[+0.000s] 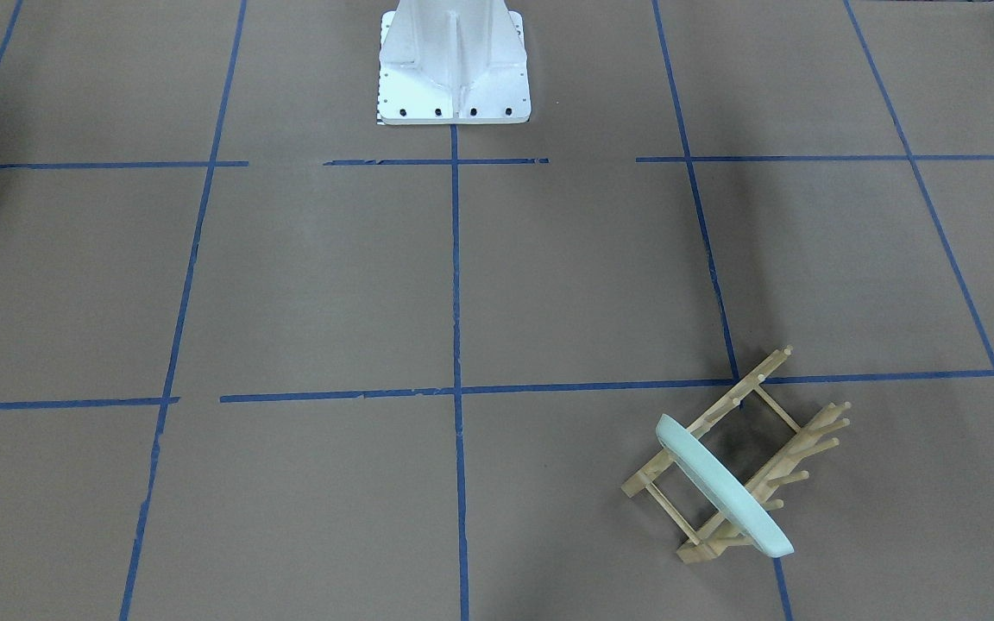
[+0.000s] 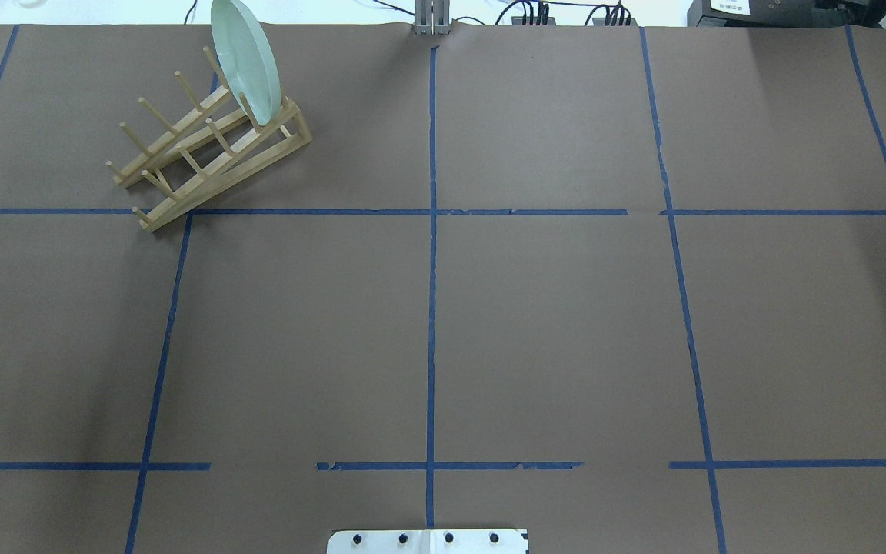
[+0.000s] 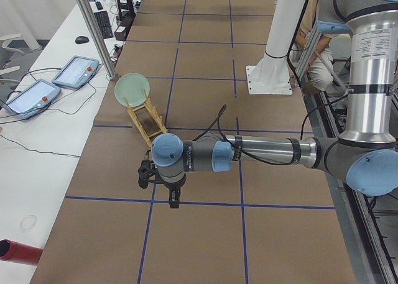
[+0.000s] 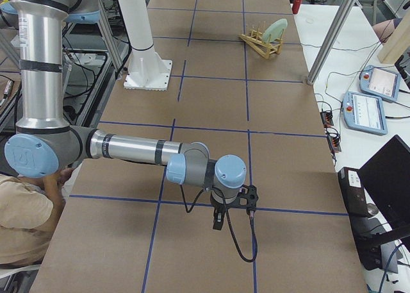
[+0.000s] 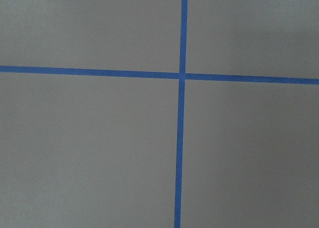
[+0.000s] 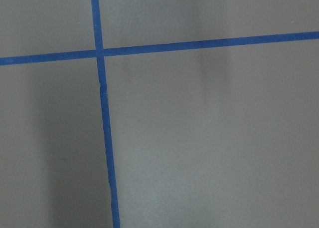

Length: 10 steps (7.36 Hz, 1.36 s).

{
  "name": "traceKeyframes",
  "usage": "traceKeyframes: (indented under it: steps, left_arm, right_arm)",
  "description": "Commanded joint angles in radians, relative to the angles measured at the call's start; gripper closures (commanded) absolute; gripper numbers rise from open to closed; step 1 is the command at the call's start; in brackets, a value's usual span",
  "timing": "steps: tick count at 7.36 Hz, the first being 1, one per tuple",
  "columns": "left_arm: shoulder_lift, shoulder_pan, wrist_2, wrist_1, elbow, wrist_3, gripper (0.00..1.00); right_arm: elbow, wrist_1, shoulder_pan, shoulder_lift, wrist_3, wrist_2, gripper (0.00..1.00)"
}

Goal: Place plate on table

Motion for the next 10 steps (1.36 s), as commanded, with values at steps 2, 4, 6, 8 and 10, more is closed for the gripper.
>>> traceKeyframes:
  steps: [2,4,6,8,10]
  left_arm:
    - [0.000,0.000,0.000,0.000,-0.005,-0.002,0.00]
    - [0.002,-0.006,0.005,-0.014,-0.031,0.006,0.00]
    - [0.026,-0.017,-0.006,-0.092,-0.022,-0.002,0.00]
    - [-0.006,-0.003,-0.081,-0.174,-0.058,-0.217,0.00]
    - [-0.028,0.035,-0.172,-0.521,-0.026,-0.648,0.00]
  right_arm:
    - [-0.001,0.000,0.000,0.000,0.000,0.000,0.00]
    - [-0.001,0.000,0.000,0.000,0.000,0.000,0.00]
    - [-0.001,0.000,0.000,0.001,0.000,0.000,0.00]
    - [-0.001,0.000,0.000,0.000,0.000,0.000,0.00]
    - [-0.001,0.000,0.000,0.000,0.000,0.000,0.00]
